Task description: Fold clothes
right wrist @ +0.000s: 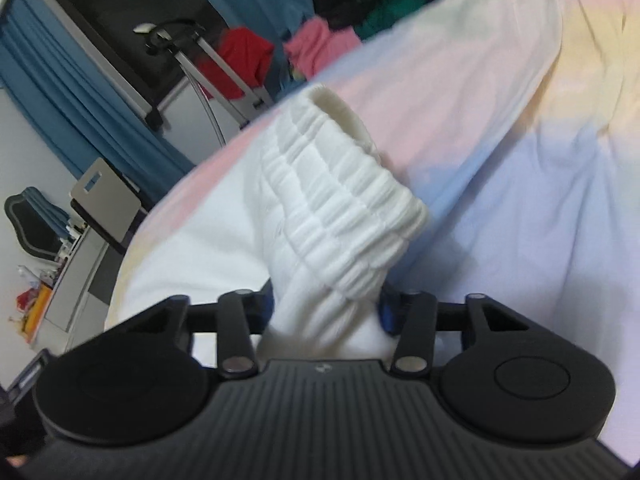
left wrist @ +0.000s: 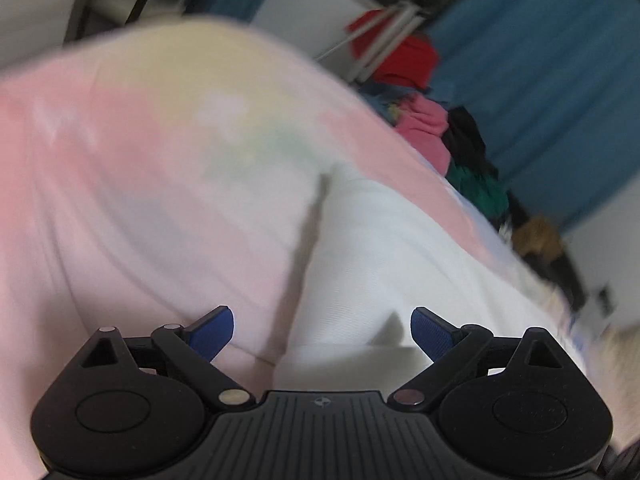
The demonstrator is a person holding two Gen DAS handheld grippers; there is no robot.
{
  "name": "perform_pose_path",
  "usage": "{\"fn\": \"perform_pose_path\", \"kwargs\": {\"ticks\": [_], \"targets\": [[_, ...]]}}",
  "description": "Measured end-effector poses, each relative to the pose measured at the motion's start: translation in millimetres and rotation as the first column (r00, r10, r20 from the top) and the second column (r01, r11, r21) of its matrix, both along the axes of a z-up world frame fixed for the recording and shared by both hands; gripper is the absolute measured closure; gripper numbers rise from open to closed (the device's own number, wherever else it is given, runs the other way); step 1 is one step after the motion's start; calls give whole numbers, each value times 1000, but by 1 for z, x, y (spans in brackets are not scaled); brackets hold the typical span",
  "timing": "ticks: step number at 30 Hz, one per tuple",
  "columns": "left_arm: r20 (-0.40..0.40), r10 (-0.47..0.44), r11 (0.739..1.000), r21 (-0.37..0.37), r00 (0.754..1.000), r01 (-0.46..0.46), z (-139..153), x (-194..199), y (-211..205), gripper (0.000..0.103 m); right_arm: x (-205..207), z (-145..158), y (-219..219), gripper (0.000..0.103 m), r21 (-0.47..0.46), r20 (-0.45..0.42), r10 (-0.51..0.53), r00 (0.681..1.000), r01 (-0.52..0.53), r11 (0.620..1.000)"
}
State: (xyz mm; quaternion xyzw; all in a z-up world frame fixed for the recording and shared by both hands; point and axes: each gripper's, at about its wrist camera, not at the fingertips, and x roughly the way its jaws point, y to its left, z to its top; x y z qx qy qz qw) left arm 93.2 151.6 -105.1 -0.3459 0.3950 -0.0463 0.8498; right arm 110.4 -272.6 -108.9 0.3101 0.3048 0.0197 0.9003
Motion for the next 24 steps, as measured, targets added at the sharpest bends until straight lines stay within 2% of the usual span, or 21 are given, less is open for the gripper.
{"fn": "perform_pose_path", "kwargs": {"ticks": [3,5,8,11,13,15,21,24], "targets": [[-49,-15,992,-128,999,9,-17,6,13,8,-3,6,1,57,-3,24,-6,1000,7,1000],[-39,-26,990,-142,999,20,-17,6,16,8,-5,9,3,57,-16,24,-11,1000,11,1000],[-17,-95,984,-151,995,92,-14,4,10,9,-5,15,8,57,-22,22,-4,1000,5,1000],[12,-134,989,-62,991,135,-7,-2,-2,9,-10,10,1,56,33,-42,-9,999,11,999],[12,-140,989,-43,990,140,-7,-5,-4,9,-13,5,-4,56,80,-68,11,998,-6,997],[8,-135,990,-43,991,135,-7,-7,-5,10,-14,6,-5,56,99,-52,22,998,-17,995],[19,-126,992,-8,992,126,-3,-13,-6,25,-8,6,1,57,74,-35,2,999,1,997],[30,-133,991,26,991,132,5,-13,-12,36,-9,11,1,59,82,-10,-9,1000,10,997]]}}
